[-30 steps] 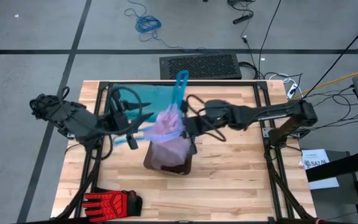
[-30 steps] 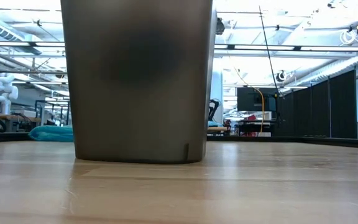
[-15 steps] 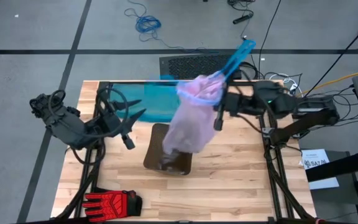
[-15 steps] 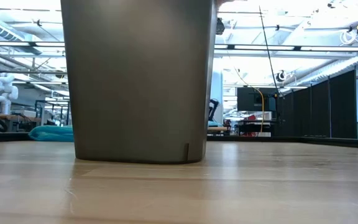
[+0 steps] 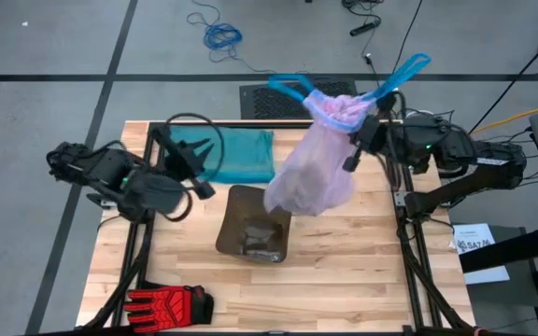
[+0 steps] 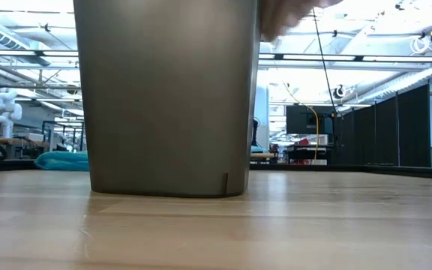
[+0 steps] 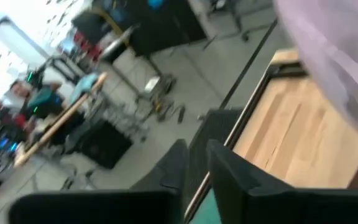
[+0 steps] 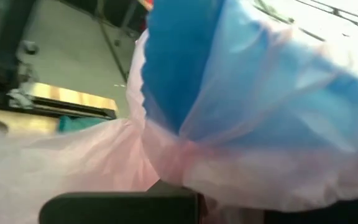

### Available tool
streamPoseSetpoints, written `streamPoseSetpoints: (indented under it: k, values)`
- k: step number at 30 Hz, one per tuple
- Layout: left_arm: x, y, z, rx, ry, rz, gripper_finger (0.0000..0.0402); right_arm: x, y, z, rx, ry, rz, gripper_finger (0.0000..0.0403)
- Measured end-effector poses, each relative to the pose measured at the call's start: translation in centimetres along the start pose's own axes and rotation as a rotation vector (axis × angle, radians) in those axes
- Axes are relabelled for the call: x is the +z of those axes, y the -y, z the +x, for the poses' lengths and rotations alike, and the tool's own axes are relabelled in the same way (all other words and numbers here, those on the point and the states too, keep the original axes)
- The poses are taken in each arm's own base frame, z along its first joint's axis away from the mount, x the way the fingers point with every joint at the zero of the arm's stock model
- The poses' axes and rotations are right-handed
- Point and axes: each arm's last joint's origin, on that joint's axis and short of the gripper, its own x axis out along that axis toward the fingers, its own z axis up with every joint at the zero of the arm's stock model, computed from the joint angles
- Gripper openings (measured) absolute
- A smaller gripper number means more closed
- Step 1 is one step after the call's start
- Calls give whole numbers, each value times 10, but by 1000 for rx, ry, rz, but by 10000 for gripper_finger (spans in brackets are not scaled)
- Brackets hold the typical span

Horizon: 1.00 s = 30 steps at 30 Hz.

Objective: Place trash/remove bag and relplace
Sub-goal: Remove the trash bag from the trash bin and put it on the top right of the table

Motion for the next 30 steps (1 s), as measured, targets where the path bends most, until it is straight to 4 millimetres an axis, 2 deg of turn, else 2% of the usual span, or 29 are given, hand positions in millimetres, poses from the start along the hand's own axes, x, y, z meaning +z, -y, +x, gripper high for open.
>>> streamPoseSetpoints:
  k: [4, 10, 15, 20, 25, 30]
  values:
    - [-12, 12, 13, 31, -52, 35, 7, -6, 11, -7, -49, -40, 25, 0]
    - [-36, 35, 32, 67, -115, 44, 2, -22, 12, -4, -60, -126, 48, 0]
    - [-59, 56, 45, 83, -136, 30, 1, -59, -6, 9, -65, -202, 14, 0]
    - [-75, 72, 57, 75, -112, -4, 1, -103, -12, 11, -104, -170, 86, 0]
    - [-80, 82, 80, -134, -11, -55, 1, -138, -13, 6, -154, -169, 137, 0]
    - [-80, 72, 111, -335, 167, -127, 0, -152, -8, 3, -210, -190, 137, 0]
